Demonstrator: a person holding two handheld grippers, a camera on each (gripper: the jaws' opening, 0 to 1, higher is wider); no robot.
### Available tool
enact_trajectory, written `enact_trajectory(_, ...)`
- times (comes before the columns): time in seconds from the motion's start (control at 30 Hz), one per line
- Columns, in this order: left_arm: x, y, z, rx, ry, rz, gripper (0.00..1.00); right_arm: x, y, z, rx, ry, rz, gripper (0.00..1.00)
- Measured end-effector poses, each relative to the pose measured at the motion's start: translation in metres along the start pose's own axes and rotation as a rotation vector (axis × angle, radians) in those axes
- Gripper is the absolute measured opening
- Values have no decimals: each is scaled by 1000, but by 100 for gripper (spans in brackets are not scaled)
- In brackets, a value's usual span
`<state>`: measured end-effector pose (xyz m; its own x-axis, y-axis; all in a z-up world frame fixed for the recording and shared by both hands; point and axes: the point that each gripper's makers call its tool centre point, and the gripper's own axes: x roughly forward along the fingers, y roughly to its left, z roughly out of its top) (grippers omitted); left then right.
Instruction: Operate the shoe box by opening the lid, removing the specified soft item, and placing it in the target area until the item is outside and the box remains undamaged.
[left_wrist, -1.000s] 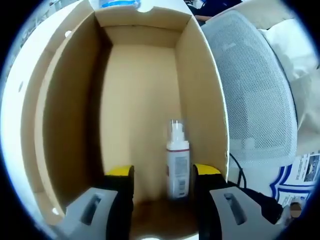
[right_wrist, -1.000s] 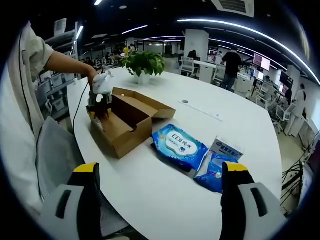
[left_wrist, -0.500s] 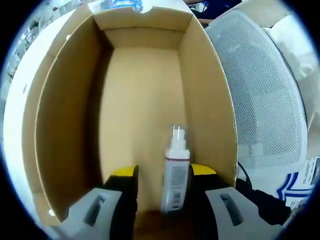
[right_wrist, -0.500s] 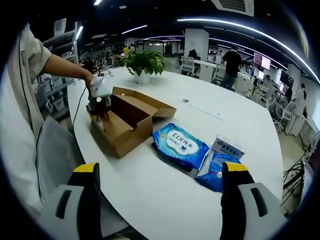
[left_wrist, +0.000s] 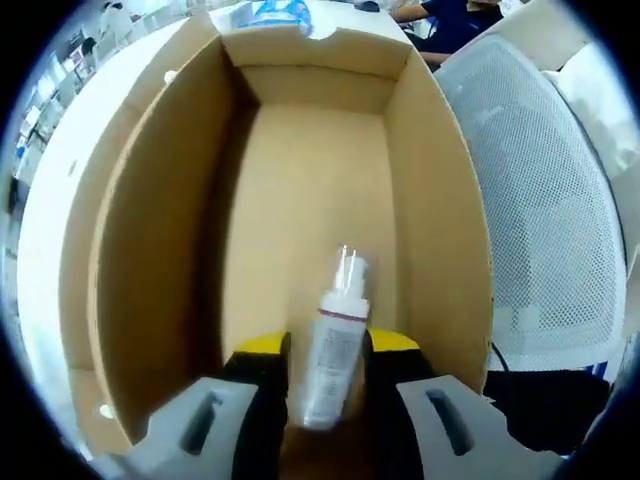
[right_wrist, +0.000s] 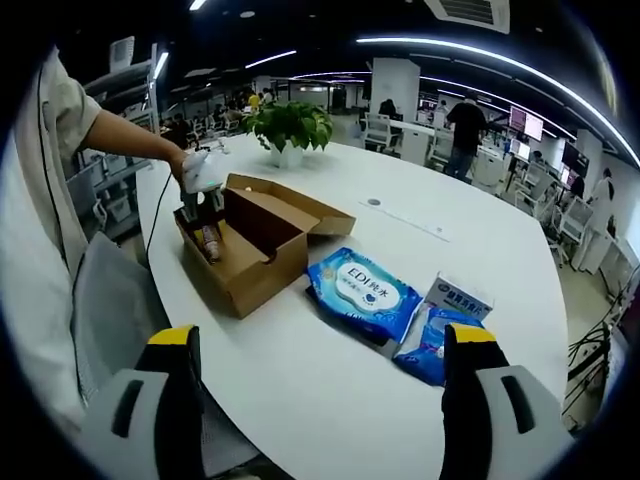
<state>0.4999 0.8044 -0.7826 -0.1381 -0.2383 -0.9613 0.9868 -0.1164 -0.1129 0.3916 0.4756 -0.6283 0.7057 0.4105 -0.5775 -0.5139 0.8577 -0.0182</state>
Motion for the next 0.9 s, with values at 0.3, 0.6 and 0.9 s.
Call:
enact_trajectory(0.3, 1, 3, 0, -27, -5, 21, 21, 0, 2, 0, 2, -3, 0, 96)
enact_trajectory(0.6, 2, -1, -18, -20, 30, 30, 19, 1, 6, 2, 0, -14, 8, 96)
enact_trajectory(0.9, 3, -1, -16, -13, 15, 62, 18, 5, 6, 6, 0, -31, 12, 96)
